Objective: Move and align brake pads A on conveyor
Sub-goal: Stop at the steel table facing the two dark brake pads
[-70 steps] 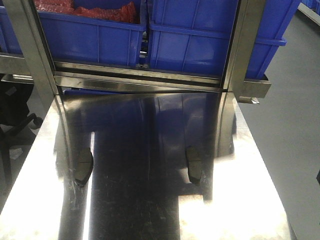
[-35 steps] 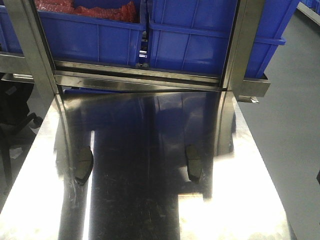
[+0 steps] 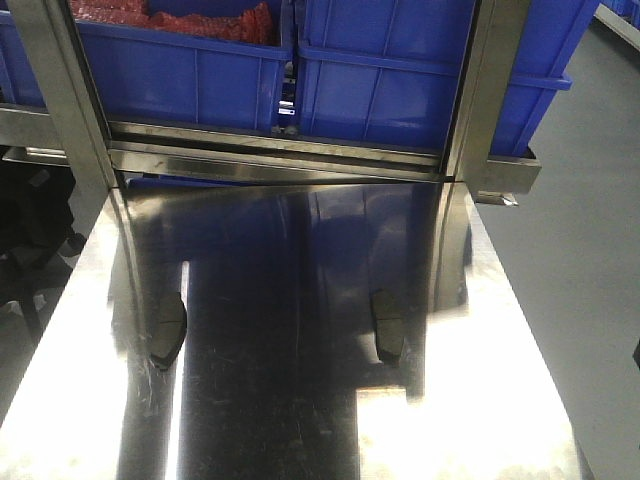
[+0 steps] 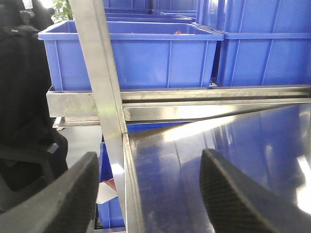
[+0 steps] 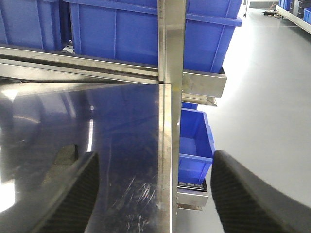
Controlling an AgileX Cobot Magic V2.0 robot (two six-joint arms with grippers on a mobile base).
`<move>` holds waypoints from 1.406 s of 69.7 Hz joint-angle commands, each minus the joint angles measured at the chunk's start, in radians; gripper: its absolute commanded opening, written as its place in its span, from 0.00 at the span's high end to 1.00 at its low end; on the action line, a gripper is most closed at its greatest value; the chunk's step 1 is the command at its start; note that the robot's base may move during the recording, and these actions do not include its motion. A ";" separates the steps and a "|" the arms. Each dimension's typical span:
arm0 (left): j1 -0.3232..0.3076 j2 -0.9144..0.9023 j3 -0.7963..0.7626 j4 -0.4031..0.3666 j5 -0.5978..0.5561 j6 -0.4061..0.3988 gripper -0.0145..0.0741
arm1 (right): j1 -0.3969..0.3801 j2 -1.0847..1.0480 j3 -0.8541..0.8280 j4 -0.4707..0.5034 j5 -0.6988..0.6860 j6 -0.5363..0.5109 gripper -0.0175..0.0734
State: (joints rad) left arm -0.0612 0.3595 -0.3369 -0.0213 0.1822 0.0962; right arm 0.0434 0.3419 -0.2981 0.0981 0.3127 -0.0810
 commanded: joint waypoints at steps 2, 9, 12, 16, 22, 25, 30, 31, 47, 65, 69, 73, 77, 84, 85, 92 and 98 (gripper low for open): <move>-0.001 0.012 -0.027 0.000 -0.075 -0.003 0.33 | -0.001 0.009 -0.028 -0.002 -0.071 -0.007 0.29; -0.001 0.012 -0.027 0.000 -0.075 -0.003 0.33 | -0.001 0.009 -0.028 -0.002 -0.071 -0.007 0.29; -0.001 0.012 -0.027 0.000 -0.075 -0.003 0.33 | -0.001 0.009 -0.028 -0.002 -0.071 -0.007 0.29; -0.001 0.012 -0.027 0.000 -0.075 -0.003 0.33 | -0.001 0.009 -0.028 -0.002 -0.071 -0.007 0.29; -0.001 0.012 -0.027 0.000 -0.075 -0.003 0.33 | -0.001 0.009 -0.028 -0.002 -0.071 -0.007 0.29; -0.001 0.012 -0.027 0.000 -0.075 -0.003 0.33 | -0.001 0.009 -0.028 -0.002 -0.071 -0.007 0.29; -0.001 0.012 -0.027 0.000 -0.075 -0.003 0.33 | -0.001 0.009 -0.028 -0.002 -0.071 -0.007 0.29; -0.001 0.012 -0.027 0.000 -0.075 -0.003 0.33 | -0.001 0.009 -0.028 -0.002 -0.071 -0.007 0.29; -0.001 0.012 -0.027 0.000 -0.075 -0.003 0.33 | -0.001 0.009 -0.028 -0.002 -0.071 -0.007 0.29; -0.001 0.012 -0.027 -0.010 -0.079 -0.008 0.33 | -0.001 0.009 -0.028 -0.002 -0.070 -0.007 0.29; -0.001 0.012 -0.027 -0.021 -0.071 -0.025 0.33 | -0.001 0.009 -0.028 -0.002 -0.070 -0.007 0.29; -0.001 0.012 -0.027 -0.037 -0.071 -0.042 0.33 | -0.001 0.009 -0.028 -0.002 -0.070 -0.007 0.29; -0.001 0.014 -0.037 -0.038 -0.064 -0.042 0.33 | -0.001 0.009 -0.028 -0.002 -0.070 -0.007 0.29; -0.001 0.048 -0.098 -0.062 0.019 -0.041 0.33 | -0.001 0.009 -0.028 -0.002 -0.070 -0.007 0.29; -0.001 0.057 -0.110 -0.065 0.033 -0.041 0.33 | -0.001 0.009 -0.028 -0.002 -0.070 -0.007 0.29; -0.001 0.147 -0.209 -0.071 0.124 -0.040 0.33 | -0.001 0.009 -0.028 -0.002 -0.070 -0.007 0.29; -0.001 0.242 -0.293 -0.083 0.165 -0.040 0.33 | -0.001 0.009 -0.028 -0.002 -0.070 -0.007 0.29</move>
State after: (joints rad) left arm -0.0612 0.5086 -0.5230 -0.0805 0.3667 0.0657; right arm 0.0434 0.3419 -0.2981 0.0981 0.3131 -0.0810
